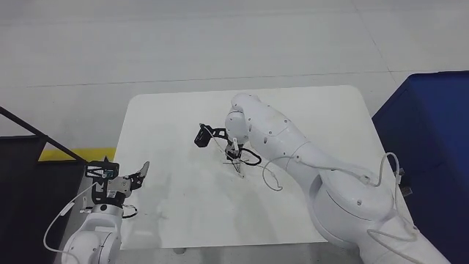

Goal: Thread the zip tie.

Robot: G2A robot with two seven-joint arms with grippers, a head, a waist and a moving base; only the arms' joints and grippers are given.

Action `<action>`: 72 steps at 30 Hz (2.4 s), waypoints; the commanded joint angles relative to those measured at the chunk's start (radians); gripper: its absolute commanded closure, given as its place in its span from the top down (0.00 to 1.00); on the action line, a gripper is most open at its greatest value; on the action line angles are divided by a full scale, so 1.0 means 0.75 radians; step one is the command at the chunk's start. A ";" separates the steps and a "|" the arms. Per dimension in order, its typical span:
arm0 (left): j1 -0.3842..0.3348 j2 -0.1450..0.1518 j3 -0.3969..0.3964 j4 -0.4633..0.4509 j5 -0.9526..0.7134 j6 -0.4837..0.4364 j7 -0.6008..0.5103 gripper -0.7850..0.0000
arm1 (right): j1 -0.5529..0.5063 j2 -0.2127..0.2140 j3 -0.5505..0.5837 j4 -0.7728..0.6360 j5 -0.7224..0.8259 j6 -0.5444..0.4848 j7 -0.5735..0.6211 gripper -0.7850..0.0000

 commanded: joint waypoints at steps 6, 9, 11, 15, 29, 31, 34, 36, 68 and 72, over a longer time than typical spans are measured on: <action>0.000 0.000 0.000 0.000 0.000 0.000 0.000 1.00 | -0.039 0.040 0.000 -0.077 -0.053 -0.005 -0.005 0.17; 0.000 0.000 0.000 0.000 0.000 0.000 0.000 1.00 | -0.052 0.047 0.000 -0.101 -0.059 -0.008 -0.008 0.22; 0.000 0.000 0.000 0.000 0.000 0.000 0.000 1.00 | -0.059 0.049 0.000 -0.108 -0.068 0.007 0.007 0.21; 0.000 0.000 0.000 0.000 0.000 0.000 0.000 1.00 | -0.063 0.049 0.000 -0.114 -0.050 0.034 0.034 0.19; 0.000 0.000 0.000 0.000 0.000 0.000 0.000 1.00 | -0.073 0.027 0.000 -0.102 -0.075 0.064 0.064 0.17; 0.000 0.000 0.000 0.000 0.000 0.000 0.000 1.00 | -0.070 0.024 0.000 -0.096 -0.079 0.053 0.053 0.17; 0.000 0.000 0.000 0.000 0.000 0.000 0.000 1.00 | -0.067 0.020 0.000 -0.081 -0.083 0.051 0.051 0.18; 0.000 0.000 0.000 0.000 0.000 0.000 0.000 1.00 | -0.070 0.016 0.000 -0.070 -0.092 0.055 0.055 0.17; 0.000 0.000 0.000 0.000 0.000 0.000 0.000 1.00 | -0.053 -0.042 0.000 0.037 -0.107 0.003 0.003 0.00; 0.000 0.000 0.000 0.000 0.000 0.000 0.000 1.00 | -0.026 -0.026 0.000 0.038 -0.064 -0.018 -0.018 0.00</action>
